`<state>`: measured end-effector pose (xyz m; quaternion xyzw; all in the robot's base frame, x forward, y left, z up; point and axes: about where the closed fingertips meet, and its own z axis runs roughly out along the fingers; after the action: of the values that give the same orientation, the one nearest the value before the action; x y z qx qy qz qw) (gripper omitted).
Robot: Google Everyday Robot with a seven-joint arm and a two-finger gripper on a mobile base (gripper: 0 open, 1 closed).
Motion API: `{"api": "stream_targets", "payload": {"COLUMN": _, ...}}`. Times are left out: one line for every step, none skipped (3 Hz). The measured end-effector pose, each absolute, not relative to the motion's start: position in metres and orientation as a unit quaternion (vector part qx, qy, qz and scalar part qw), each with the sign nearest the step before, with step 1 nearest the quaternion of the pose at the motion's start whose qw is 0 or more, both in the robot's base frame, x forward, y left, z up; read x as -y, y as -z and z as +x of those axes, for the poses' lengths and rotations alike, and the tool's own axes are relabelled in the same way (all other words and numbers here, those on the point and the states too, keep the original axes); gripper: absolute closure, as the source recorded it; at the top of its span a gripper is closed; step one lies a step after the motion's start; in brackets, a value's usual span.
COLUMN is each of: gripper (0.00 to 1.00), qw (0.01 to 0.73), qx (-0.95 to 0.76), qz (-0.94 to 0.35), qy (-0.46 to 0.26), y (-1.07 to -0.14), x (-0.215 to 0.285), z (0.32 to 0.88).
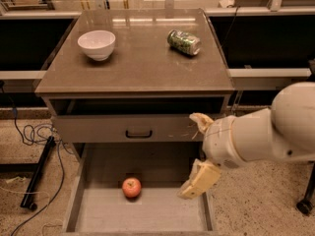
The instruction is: Pick apple from middle drawer and place on counter
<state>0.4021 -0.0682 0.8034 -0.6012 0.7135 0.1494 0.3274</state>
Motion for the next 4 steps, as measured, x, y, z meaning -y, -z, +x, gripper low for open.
{"api": "stream_targets", "payload": {"gripper": 0.00, "qw": 0.355, "qx": -0.704, "qz": -0.593, "qy": -0.165, "y": -0.759, "x": 0.048, "z": 0.406}}
{"api": "stream_targets", "payload": {"gripper": 0.00, "qw": 0.376, "qx": -0.689, "qz": -0.594, "qy": -0.177, "y": -0.723, "x": 0.026, "z": 0.419}}
{"api": "stream_targets", "payload": {"gripper": 0.00, "qw": 0.378, "qx": -0.684, "qz": -0.592, "qy": -0.194, "y": -0.692, "x": 0.000, "z": 0.433}}
{"api": "stream_targets", "payload": {"gripper": 0.00, "qw": 0.368, "qx": -0.694, "qz": -0.583, "qy": -0.207, "y": -0.665, "x": -0.011, "z": 0.446}}
